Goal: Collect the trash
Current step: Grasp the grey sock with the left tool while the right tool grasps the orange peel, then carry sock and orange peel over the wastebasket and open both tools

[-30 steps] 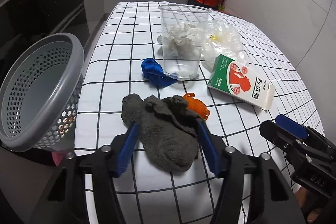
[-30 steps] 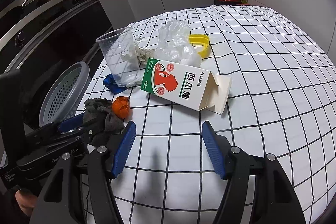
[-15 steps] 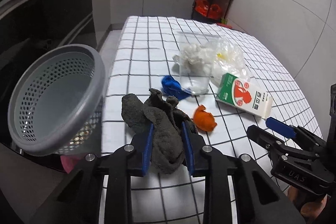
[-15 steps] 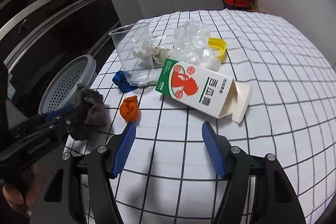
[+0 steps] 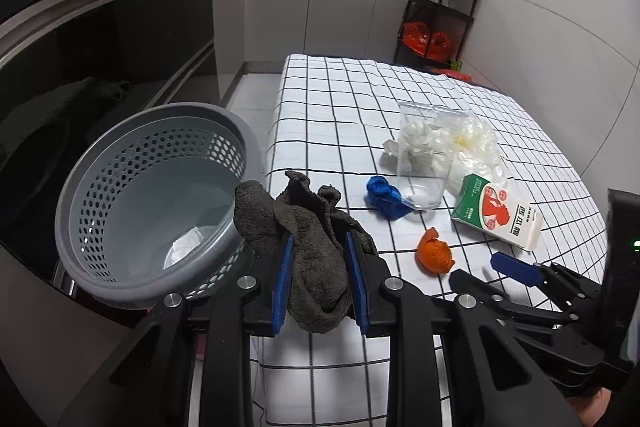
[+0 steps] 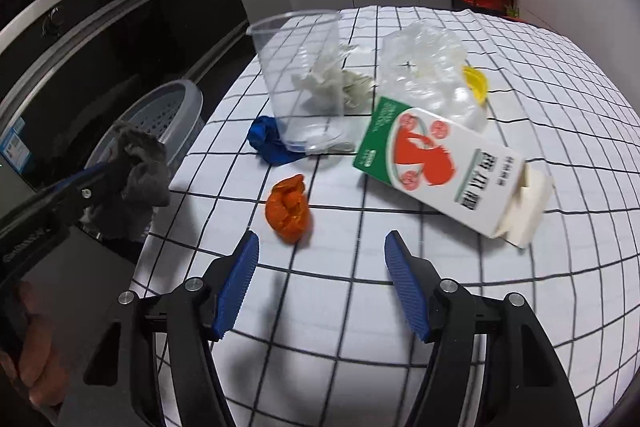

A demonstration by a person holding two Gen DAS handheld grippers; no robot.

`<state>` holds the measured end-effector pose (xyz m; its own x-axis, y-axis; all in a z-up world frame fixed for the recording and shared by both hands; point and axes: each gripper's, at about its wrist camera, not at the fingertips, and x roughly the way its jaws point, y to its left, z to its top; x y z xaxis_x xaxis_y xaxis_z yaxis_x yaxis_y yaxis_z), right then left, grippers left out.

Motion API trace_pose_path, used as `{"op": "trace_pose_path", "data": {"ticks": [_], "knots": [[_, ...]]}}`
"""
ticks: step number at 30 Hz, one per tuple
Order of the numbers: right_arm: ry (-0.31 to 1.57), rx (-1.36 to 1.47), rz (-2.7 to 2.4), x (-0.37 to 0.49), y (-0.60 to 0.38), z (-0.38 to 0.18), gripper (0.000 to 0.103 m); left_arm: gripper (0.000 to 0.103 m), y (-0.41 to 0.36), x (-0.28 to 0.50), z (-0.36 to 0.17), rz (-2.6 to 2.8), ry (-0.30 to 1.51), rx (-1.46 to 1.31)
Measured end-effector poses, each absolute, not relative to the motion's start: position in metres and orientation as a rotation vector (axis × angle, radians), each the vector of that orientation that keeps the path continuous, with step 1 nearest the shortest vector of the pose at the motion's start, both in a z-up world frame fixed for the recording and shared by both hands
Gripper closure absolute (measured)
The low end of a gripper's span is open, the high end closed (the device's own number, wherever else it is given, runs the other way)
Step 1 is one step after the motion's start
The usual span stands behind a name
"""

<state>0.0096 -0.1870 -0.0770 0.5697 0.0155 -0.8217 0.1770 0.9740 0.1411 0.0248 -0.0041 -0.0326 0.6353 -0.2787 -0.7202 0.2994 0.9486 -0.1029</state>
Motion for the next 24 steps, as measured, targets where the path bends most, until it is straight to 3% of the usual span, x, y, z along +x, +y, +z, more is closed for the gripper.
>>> {"op": "trace_pose_path", "data": {"ticks": [8, 13, 14, 15, 24], "knots": [[1.0, 0.123, -0.11, 0.043, -0.164, -0.091, 0.042, 0.078, 0.014, 0.027, -0.028, -0.282, 0.801, 0.02], [0.997, 0.082, -0.12, 0.048, -0.158, -0.094, 0.064, 0.078, 0.022, 0.027, -0.027, -0.261, 0.793, 0.019], [0.996, 0.08, -0.119, 0.047, -0.158, -0.093, 0.075, 0.078, 0.023, 0.028, -0.027, -0.257, 0.794, 0.017], [0.993, 0.08, -0.116, 0.047, -0.158, -0.093, 0.079, 0.078, 0.024, 0.029, -0.027, -0.254, 0.796, 0.014], [0.926, 0.104, -0.007, 0.05, -0.143, -0.06, 0.083, 0.078, 0.045, 0.041, -0.027, -0.197, 0.795, -0.003]]}}
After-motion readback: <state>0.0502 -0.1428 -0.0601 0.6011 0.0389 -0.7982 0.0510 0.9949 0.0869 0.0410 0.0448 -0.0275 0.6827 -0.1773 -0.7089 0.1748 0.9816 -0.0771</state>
